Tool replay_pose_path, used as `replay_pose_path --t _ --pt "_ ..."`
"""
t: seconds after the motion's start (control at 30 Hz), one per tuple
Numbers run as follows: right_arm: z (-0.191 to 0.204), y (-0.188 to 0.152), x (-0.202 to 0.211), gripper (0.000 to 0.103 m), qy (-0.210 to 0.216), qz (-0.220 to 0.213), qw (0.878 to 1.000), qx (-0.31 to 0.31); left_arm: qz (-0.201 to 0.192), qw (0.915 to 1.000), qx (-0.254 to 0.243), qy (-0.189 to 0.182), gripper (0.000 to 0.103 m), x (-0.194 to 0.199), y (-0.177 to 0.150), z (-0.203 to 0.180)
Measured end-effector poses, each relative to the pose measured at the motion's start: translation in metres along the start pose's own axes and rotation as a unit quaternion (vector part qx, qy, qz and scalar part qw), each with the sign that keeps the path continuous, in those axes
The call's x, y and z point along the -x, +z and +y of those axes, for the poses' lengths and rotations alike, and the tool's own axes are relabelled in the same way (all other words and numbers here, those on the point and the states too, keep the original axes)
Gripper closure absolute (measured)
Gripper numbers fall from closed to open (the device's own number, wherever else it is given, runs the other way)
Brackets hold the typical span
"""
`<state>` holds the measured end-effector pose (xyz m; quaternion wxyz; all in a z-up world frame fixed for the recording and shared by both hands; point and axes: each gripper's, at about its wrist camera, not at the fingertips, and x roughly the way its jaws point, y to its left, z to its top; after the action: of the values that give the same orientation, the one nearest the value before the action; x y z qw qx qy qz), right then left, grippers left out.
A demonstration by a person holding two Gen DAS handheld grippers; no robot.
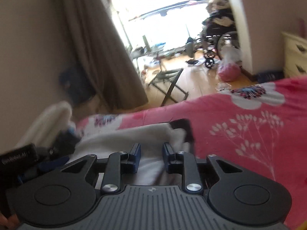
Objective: Fold clothes
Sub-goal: 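Carry the white shirt bundle with both grippers toward the clothes stack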
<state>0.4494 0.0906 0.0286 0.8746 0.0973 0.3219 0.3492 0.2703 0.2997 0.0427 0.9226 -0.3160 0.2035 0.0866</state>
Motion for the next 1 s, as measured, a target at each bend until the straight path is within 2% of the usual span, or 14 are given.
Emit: replay_pose_path --t 0.1,0.23,0.3,0.37,0.43,0.5,0.57,0.63,0.7,0.77,0.83,0.9,0.93,1.0 --pt "-0.003 0.008 0.035 0.073 0.028 -0.040 0.999 -0.016 -0.041 0.9990 0.015 -0.006 0.046 0.037 0.011 -0.001" --pt "-0.006 0.006 0.091 0.072 0.047 -0.069 0.996 -0.015 -0.066 0.9977 0.015 -0.007 0.046 0.084 0.010 -0.010" --pt "-0.002 -0.004 0.115 0.072 0.040 -0.070 0.997 -0.004 -0.059 0.9981 0.007 -0.015 0.046 0.107 0.004 -0.017" --pt "0.005 -0.020 0.144 0.072 0.035 -0.068 0.997 0.014 -0.049 0.9984 -0.025 -0.017 0.044 0.126 -0.005 -0.033" --pt "0.016 -0.042 0.174 0.071 0.027 -0.067 0.997 0.038 -0.029 0.9979 -0.056 -0.018 0.037 0.145 -0.027 -0.044" --pt "0.032 -0.066 0.202 0.064 0.015 -0.062 0.996 0.062 -0.009 0.9961 -0.086 -0.020 0.034 0.164 -0.048 -0.055" --pt "0.045 -0.093 0.227 0.049 0.003 -0.051 0.996 0.072 0.011 0.9929 -0.116 -0.021 0.030 0.184 -0.069 -0.066" --pt "0.055 -0.123 0.247 0.043 -0.005 -0.030 0.997 0.069 0.030 0.9887 -0.145 -0.022 0.027 0.203 -0.091 -0.077" --pt "0.062 -0.147 0.262 0.038 -0.018 -0.009 0.997 0.074 0.043 0.9883 -0.146 -0.018 0.023 0.220 -0.109 -0.074" --pt "0.067 -0.166 0.277 0.027 -0.034 0.002 0.997 0.073 0.047 0.9871 -0.152 -0.009 0.020 0.236 -0.126 -0.073" --pt "0.072 -0.180 0.288 0.023 -0.047 0.009 0.996 0.072 0.046 0.9843 -0.170 -0.003 0.014 0.248 -0.139 -0.073" --pt "0.078 -0.191 0.296 0.015 -0.053 0.013 0.996 0.072 0.046 0.9843 -0.171 -0.001 0.011 0.250 -0.143 -0.074" --pt "0.081 -0.194 0.300 0.008 -0.058 0.014 0.996 0.071 0.048 0.9852 -0.164 -0.003 0.010 0.252 -0.143 -0.075" --pt "0.088 -0.199 0.306 0.004 -0.064 0.011 0.995 0.071 0.052 0.9870 -0.152 -0.007 0.008 0.255 -0.142 -0.074"
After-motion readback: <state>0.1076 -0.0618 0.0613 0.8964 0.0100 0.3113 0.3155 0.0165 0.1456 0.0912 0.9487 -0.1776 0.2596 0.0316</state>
